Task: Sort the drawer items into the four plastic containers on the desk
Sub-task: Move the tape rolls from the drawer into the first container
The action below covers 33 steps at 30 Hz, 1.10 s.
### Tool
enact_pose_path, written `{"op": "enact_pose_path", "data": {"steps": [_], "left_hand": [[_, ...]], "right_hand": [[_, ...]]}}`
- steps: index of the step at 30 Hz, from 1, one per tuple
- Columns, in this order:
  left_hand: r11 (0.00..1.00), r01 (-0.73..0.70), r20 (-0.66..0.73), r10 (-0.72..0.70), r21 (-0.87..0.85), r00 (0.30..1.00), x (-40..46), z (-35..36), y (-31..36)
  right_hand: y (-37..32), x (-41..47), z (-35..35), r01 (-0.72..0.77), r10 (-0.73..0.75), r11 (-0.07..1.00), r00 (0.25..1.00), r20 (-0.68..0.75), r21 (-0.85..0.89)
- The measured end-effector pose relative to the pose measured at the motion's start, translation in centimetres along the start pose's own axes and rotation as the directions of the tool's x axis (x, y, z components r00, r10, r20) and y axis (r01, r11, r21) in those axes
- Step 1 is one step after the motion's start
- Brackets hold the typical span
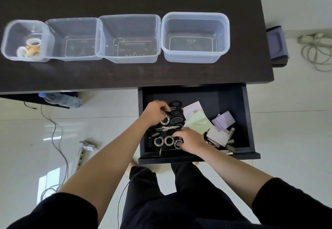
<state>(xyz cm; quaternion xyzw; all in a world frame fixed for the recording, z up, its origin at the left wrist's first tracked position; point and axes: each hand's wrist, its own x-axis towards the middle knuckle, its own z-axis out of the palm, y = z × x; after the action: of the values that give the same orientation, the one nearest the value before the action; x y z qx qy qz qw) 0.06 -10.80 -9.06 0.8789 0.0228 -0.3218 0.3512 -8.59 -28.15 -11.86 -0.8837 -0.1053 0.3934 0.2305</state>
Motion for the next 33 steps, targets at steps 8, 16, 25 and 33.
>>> {"op": "enact_pose_path", "data": {"steps": [8, 16, 25, 33], "left_hand": [[0.879, -0.081, 0.194, -0.013, 0.469, 0.981, -1.1, 0.7, -0.1], [0.697, -0.128, 0.250, -0.075, 0.706, 0.965, -1.7, 1.1, 0.3], [0.534, -0.174, 0.256, -0.084, 0.827, 0.963, -3.1, 2.6, -0.6], [0.589, -0.147, 0.205, -0.033, 0.795, 0.978, -3.2, 2.9, -0.8]], "right_hand": [[-0.2, 0.0, -0.4, 0.108, -0.096, 0.980, 0.992, 0.079, -0.164], [-0.2, 0.3, -0.3, 0.158, -0.131, 0.951, 0.985, 0.117, -0.266], [0.7, 0.2, -0.4, 0.175, -0.167, 0.969, 0.984, 0.058, -0.172], [1.1, -0.5, -0.9, 0.182, -0.182, 0.982, 0.983, 0.002, -0.058]]}}
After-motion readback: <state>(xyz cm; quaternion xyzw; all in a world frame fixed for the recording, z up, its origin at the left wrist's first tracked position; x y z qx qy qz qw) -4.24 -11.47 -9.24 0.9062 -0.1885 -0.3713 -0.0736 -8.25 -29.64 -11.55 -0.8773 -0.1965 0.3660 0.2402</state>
